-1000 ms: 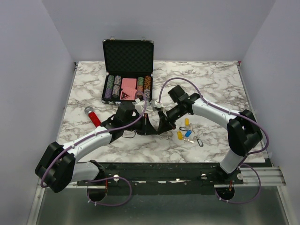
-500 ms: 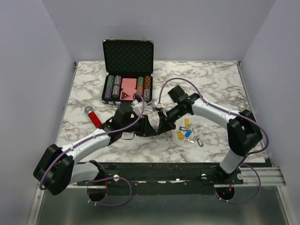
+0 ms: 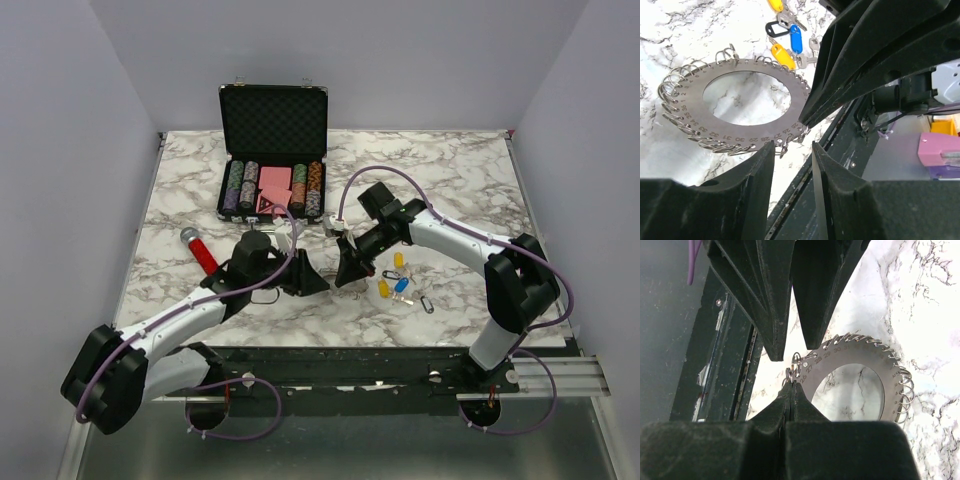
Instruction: Put the keys on the keyring
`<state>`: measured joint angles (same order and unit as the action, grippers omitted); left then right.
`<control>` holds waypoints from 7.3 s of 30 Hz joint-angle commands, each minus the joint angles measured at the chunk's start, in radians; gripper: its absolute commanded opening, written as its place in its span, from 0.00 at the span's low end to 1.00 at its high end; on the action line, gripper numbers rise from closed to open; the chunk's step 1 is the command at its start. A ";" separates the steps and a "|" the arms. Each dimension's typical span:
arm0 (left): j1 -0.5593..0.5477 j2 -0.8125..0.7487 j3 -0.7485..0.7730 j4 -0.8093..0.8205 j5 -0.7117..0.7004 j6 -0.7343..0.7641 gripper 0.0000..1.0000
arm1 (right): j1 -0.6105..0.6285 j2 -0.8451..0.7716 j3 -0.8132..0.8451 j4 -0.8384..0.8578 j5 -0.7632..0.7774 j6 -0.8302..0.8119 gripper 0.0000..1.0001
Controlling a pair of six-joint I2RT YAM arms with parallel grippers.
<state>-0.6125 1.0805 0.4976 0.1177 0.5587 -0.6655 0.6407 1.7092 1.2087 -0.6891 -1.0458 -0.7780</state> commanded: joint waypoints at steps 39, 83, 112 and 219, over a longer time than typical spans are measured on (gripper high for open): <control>-0.090 0.061 -0.028 0.226 0.035 0.352 0.00 | -0.024 -0.019 0.014 0.016 -0.088 0.048 0.07; -0.115 -0.039 -0.217 1.091 0.023 0.253 0.00 | -0.056 -0.218 0.152 -0.193 -0.209 -0.049 0.32; -0.115 -0.085 -0.231 0.990 -0.066 0.250 0.00 | -0.035 -0.186 0.149 -0.165 -0.226 0.005 0.01; -0.276 -0.359 -0.407 0.866 -0.155 0.618 0.00 | 0.005 -0.046 0.422 -0.733 -0.129 -0.563 0.36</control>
<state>-0.8856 0.7677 0.0971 0.8898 0.3435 -0.0196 0.6415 1.6371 1.5833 -1.3376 -1.0748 -1.2510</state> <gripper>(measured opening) 0.008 0.355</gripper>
